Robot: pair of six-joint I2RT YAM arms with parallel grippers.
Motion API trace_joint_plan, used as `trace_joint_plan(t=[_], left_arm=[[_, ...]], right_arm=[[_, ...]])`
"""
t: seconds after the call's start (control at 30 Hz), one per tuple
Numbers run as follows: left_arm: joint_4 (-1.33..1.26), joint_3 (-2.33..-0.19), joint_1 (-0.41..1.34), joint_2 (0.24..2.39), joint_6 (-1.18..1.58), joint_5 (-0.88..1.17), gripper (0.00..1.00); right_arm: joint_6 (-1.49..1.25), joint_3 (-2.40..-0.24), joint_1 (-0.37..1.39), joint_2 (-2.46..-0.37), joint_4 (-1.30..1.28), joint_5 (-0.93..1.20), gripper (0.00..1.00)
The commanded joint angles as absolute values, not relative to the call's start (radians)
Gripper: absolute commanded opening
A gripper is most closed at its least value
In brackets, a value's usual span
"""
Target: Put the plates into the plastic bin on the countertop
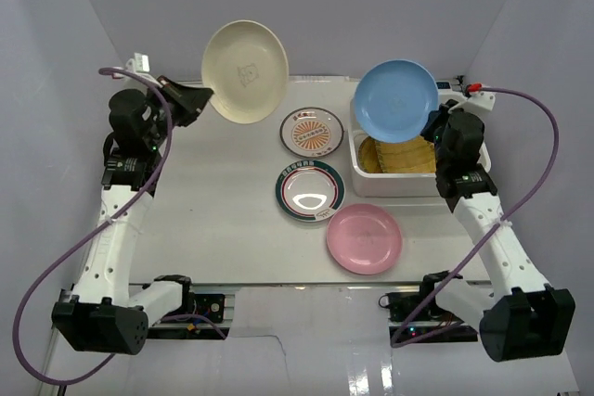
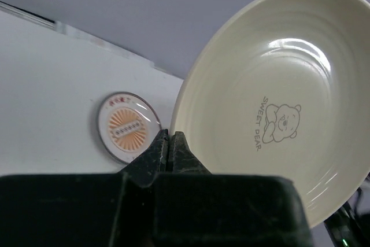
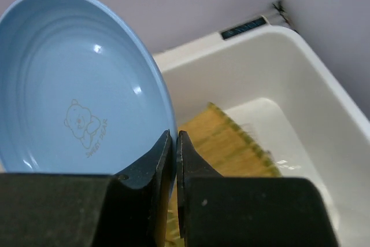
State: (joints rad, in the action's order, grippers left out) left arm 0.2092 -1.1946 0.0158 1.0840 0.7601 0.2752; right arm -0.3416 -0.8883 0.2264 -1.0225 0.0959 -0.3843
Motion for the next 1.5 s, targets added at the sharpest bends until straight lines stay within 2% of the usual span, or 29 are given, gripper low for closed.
trace_joint_plan(t=[0.0, 0.2, 0.27, 0.3, 0.37, 0.4, 0.5, 0.53, 0.57, 0.67, 0.7, 0.77, 0.8, 0.83, 0.9, 1.0, 1.13, 1.17, 1.23, 1.27, 1.4, 1.47], left_arm=[[0.204, -1.246, 0.17, 1.123, 0.79, 0.319, 0.0], [0.202, -1.336, 0.457, 1.293, 0.75, 0.174, 0.0], [0.204, -1.368, 0.549, 1.38, 0.724, 0.125, 0.0], [0.204, -1.4, 0.572, 1.408, 0.723, 0.097, 0.0], [0.206, -1.431, 0.621, 1.484, 0.715, 0.069, 0.0], [0.204, -1.462, 0.633, 1.509, 0.715, 0.058, 0.0], [0.212, -1.52, 0.679, 1.613, 0.706, 0.023, 0.0], [0.218, -1.57, 0.692, 1.641, 0.701, 0.015, 0.0], [0.233, -1.598, 0.715, 1.701, 0.696, -0.018, 0.0], [0.281, -1.733, 0.764, 1.796, 0.67, -0.061, 0.0], [0.297, -1.771, 0.779, 1.859, 0.652, -0.078, 0.0], [0.337, -1.886, 0.813, 1.92, 0.632, -0.121, 0.0], [0.35, -1.922, 0.821, 1.98, 0.626, -0.133, 0.0], [0.369, -1.955, 0.834, 2.009, 0.618, -0.138, 0.0], [0.388, -2.057, 0.842, 2.069, 0.614, -0.147, 0.0], [0.416, -2.17, 0.856, 2.173, 0.609, -0.144, 0.0], [0.43, -2.25, 0.87, 2.273, 0.615, -0.132, 0.0], [0.428, -2.258, 0.871, 2.279, 0.624, -0.129, 0.05], [0.425, -2.279, 0.871, 2.284, 0.627, -0.12, 0.21], [0.422, -2.286, 0.871, 2.275, 0.621, -0.117, 0.38], [0.388, -2.272, 0.87, 2.177, 0.562, -0.141, 0.78], [0.374, -2.215, 0.868, 2.076, 0.526, -0.19, 0.84]], right_arm=[[-0.299, -0.896, 0.083, -1.078, 0.026, -0.296, 0.08], [-0.31, -0.862, -0.021, -1.186, 0.026, -0.224, 0.08], [-0.343, -0.847, -0.025, -1.224, 0.031, -0.181, 0.12], [-0.356, -0.841, -0.028, -1.232, 0.031, -0.135, 0.24], [-0.388, -0.833, -0.038, -1.239, 0.035, -0.098, 0.41], [-0.402, -0.834, -0.046, -1.235, 0.037, -0.072, 0.66], [-0.464, -0.856, -0.093, -1.192, 0.035, -0.014, 0.89], [-0.492, -0.865, -0.127, -1.175, 0.037, -0.006, 0.91], [-0.518, -0.885, -0.147, -1.14, 0.037, 0.041, 0.91], [-0.592, -0.923, -0.186, -1.05, 0.037, 0.071, 0.78], [-0.604, -0.943, -0.192, -1.025, 0.035, 0.042, 0.67], [-0.612, -0.96, -0.201, -0.954, 0.034, -0.006, 0.52], [-0.611, -0.974, -0.202, -0.934, 0.035, -0.064, 0.38], [-0.586, -0.982, -0.201, -0.907, 0.032, -0.066, 0.34], [-0.565, -1.005, -0.201, -0.888, 0.0, -0.06, 0.29], [-0.542, -1.014, -0.199, -0.856, -0.043, -0.04, 0.29], [-0.516, -1.028, -0.178, -0.853, -0.051, 0.055, 0.38], [-0.502, -1.032, -0.175, -0.854, -0.052, 0.104, 0.41], [-0.488, -1.042, -0.157, -0.848, -0.057, 0.142, 0.49], [-0.479, -1.043, -0.149, -0.845, -0.057, 0.182, 0.52], [-0.459, -1.036, -0.051, -0.828, -0.012, 0.334, 0.62], [-0.431, -1.019, 0.032, -0.828, 0.038, 0.36, 0.64]])
